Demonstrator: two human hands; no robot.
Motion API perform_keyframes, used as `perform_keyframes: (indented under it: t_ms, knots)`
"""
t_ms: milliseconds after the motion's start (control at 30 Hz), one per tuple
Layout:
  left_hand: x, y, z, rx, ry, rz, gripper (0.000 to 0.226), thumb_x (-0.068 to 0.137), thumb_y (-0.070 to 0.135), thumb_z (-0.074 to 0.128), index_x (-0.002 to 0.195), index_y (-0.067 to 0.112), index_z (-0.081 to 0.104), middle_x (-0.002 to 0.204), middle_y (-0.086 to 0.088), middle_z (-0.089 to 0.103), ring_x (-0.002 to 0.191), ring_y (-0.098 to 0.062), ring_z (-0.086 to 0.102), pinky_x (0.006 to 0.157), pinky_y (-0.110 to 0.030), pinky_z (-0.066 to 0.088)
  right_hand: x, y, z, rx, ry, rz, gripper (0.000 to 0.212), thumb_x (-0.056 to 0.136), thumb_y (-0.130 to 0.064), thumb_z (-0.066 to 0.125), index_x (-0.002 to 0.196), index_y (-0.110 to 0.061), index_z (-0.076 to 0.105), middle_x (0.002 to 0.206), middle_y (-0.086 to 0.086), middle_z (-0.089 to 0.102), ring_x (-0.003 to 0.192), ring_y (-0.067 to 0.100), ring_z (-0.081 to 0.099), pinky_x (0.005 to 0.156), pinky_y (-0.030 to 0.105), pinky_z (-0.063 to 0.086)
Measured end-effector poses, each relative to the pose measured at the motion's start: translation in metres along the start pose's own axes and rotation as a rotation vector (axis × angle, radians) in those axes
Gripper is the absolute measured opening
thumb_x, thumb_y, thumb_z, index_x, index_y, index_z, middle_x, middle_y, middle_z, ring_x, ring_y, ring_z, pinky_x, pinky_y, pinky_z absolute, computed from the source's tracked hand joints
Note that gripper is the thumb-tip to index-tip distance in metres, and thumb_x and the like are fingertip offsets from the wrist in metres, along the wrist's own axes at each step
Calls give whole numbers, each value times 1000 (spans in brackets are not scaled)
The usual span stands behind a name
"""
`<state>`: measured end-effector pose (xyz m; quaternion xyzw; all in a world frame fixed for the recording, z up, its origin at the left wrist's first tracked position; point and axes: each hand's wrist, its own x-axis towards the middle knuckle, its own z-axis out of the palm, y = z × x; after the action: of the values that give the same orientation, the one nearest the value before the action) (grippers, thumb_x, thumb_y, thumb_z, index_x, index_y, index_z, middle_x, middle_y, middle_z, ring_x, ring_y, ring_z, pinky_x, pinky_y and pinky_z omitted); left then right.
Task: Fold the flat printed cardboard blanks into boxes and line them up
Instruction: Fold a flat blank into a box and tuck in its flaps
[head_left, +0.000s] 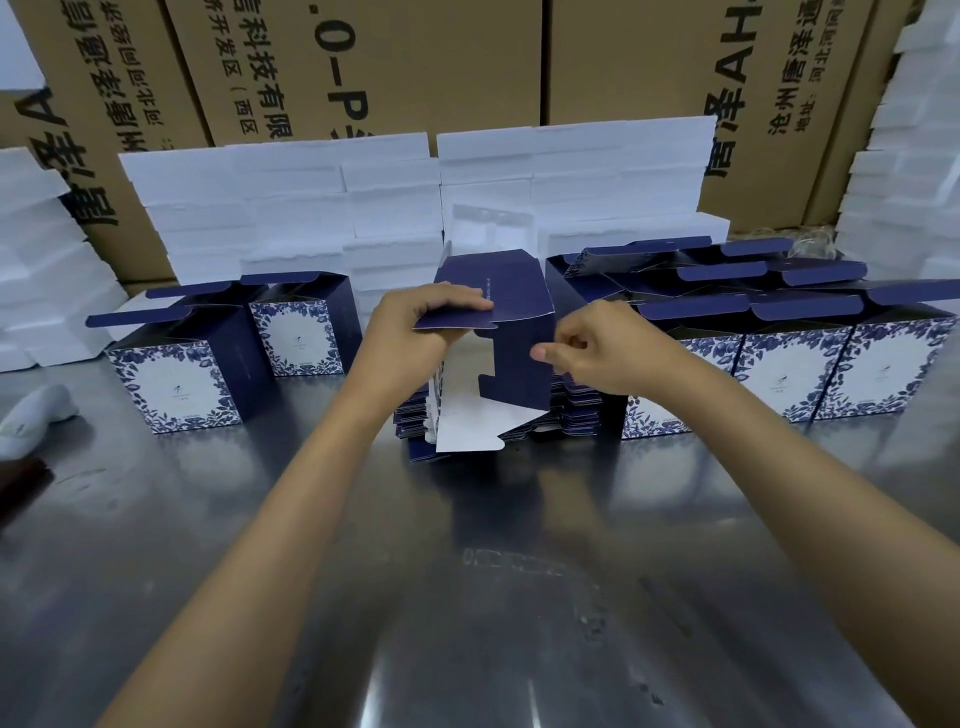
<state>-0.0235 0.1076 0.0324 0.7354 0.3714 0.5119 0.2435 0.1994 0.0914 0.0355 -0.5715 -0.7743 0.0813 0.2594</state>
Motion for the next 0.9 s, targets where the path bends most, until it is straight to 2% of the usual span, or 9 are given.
perform_keyframes:
  t_ms: [200, 333, 400, 467, 600, 667, 767, 833, 900]
  knots:
    - [-3, 3, -1, 0, -16, 34, 30, 88, -6, 68, 99, 20, 76, 106, 8, 72, 98, 14, 62, 88, -7, 42, 0, -2, -7, 98, 75, -17, 45, 98, -39, 65, 65, -11, 50, 56, 1, 46, 56, 18, 40, 57, 31, 32]
    - [-7, 4, -3, 108, -37, 28, 40, 89, -9, 64, 108, 25, 74, 130, 3, 65, 127, -1, 54, 105, -15, 39, -2, -1, -18, 130, -1, 30, 30, 95, -37, 67, 74, -16, 60, 65, 0, 62, 57, 12, 54, 62, 28, 43]
    - [-8, 4, -5, 149, -92, 12, 50, 89, -11, 60, 115, 31, 70, 149, 4, 50, 141, -7, 41, 116, -26, 34, -3, -1, -22, 335, 116, 66, 18, 89, -31, 71, 79, -19, 63, 72, -5, 66, 61, 7, 57, 68, 28, 47]
    - [-10, 6, -7, 152, -169, -5, 53, 92, -10, 60, 124, 32, 67, 161, 5, 32, 150, -9, 26, 122, -34, 27, -1, -5, -19, 529, 230, 74, 15, 85, -38, 74, 88, -26, 66, 93, -14, 68, 83, 2, 60, 76, 26, 46]
    - [-15, 5, -13, 236, -278, -42, 59, 95, -6, 60, 139, 33, 57, 168, 6, 5, 154, -8, 6, 124, -40, 22, -3, -12, -1, 421, 23, -4, 43, 83, -56, 75, 122, -44, 61, 131, -34, 44, 130, -11, 41, 110, 29, 38]
    - [-16, 5, -19, 279, -367, -58, 73, 92, -4, 65, 146, 40, 46, 168, 10, -7, 153, -5, 6, 119, -36, 32, -3, -10, 6, 394, 1, -21, 50, 86, -52, 74, 132, -41, 58, 144, -30, 38, 141, -9, 32, 118, 33, 34]
    - [-18, 7, -29, 284, -509, -191, 96, 83, 10, 78, 145, 64, 27, 161, 28, -17, 146, 4, 20, 94, -13, 48, -2, -11, 14, 392, 91, -31, 48, 87, -41, 78, 131, -38, 61, 156, -14, 38, 141, 1, 39, 116, 37, 37]
    - [-19, 5, -27, 232, -468, -213, 88, 80, 25, 83, 141, 64, 34, 162, 30, -10, 139, 5, 28, 85, -1, 40, -1, -13, 19, 418, 185, -23, 42, 85, -33, 81, 125, -35, 67, 153, -11, 44, 138, 3, 43, 113, 35, 39]
    - [-20, 2, -17, 151, -270, -153, 64, 84, 28, 79, 136, 52, 52, 165, 20, 11, 134, 6, 37, 87, -2, 41, 0, -16, 24, 494, 245, -17, 36, 84, -26, 83, 116, -36, 71, 149, -11, 47, 137, 1, 43, 110, 28, 38]
